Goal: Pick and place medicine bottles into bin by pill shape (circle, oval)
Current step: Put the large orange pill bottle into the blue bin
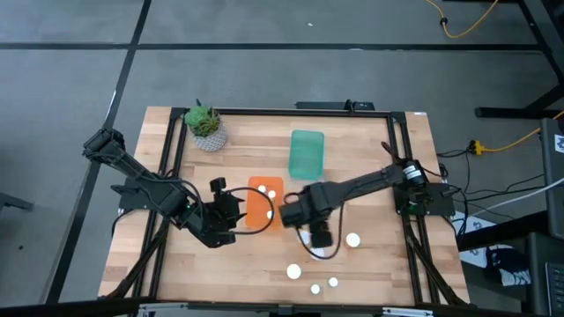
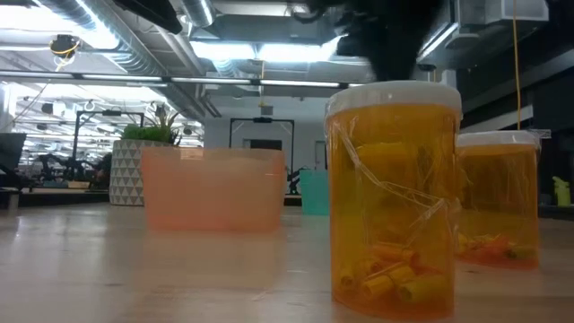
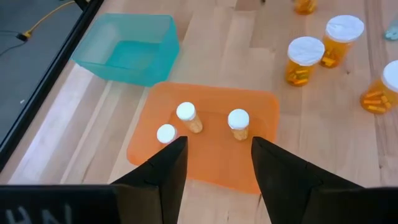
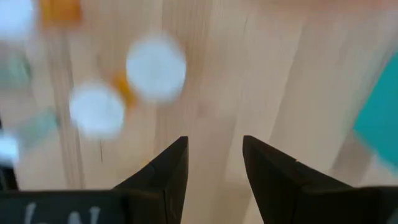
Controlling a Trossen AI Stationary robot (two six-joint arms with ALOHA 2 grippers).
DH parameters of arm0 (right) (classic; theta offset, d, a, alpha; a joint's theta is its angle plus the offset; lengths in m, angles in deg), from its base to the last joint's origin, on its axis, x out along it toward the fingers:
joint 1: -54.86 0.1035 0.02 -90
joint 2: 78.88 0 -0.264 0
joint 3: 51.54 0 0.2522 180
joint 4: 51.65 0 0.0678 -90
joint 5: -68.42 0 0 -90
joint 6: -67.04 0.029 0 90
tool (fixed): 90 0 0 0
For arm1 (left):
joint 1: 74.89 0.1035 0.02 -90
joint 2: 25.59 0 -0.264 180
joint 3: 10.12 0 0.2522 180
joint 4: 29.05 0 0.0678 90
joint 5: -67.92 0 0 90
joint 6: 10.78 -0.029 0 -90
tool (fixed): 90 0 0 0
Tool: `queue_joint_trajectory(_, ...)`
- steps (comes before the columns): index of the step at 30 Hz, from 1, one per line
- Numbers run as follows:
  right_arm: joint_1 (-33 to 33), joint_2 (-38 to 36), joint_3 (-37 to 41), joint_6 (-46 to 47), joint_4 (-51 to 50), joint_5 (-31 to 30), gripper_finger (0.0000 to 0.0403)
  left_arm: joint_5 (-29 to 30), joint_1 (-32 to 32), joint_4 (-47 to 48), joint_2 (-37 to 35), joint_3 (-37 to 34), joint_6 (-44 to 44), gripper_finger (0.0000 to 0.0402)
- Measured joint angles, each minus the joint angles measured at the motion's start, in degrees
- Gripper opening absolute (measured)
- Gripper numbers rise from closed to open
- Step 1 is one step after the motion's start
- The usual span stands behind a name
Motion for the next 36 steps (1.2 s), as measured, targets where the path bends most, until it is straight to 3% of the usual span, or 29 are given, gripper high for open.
queue_joint_trajectory(4, 2.48, -1.07, 1.12, 2.89, -6.49, 0.00, 0.0155, 0.00, 0.01, 0.01, 0.00, 0.00, 0.00, 0.0171)
queue_joint_trajectory(10, 8.37, -6.05, 3.83, 5.52, -6.32, 0.92, 0.0155, 0.00, 0.02, 0.00, 0.00, 0.00, 0.00, 0.0171)
queue_joint_trajectory(13, 11.95, -10.22, 7.55, 9.78, -4.80, -2.09, 0.0155, 0.00, 0.02, 0.00, 0.00, 0.00, 0.00, 0.0171)
queue_joint_trajectory(19, 20.66, -22.22, 21.54, 28.79, 0.55, -9.52, 0.0155, 0.00, 0.02, -0.01, 0.00, 0.00, 0.00, 0.0171)
queue_joint_trajectory(24, 29.81, -32.56, 35.47, 50.38, 5.78, -9.97, 0.0155, 0.15, 0.02, -0.08, 0.00, 0.00, 0.00, 0.0171)
queue_joint_trajectory(29, 37.51, -38.11, 45.78, 69.16, 11.49, -9.96, 0.0155, 0.44, 0.02, -0.23, 0.00, 0.00, 0.02, 0.0171)
queue_joint_trajectory(36, 39.99, -38.72, 54.63, 75.00, 18.20, -9.59, 0.0155, 0.46, 0.02, -0.43, 0.00, 0.00, 0.04, 0.0171)
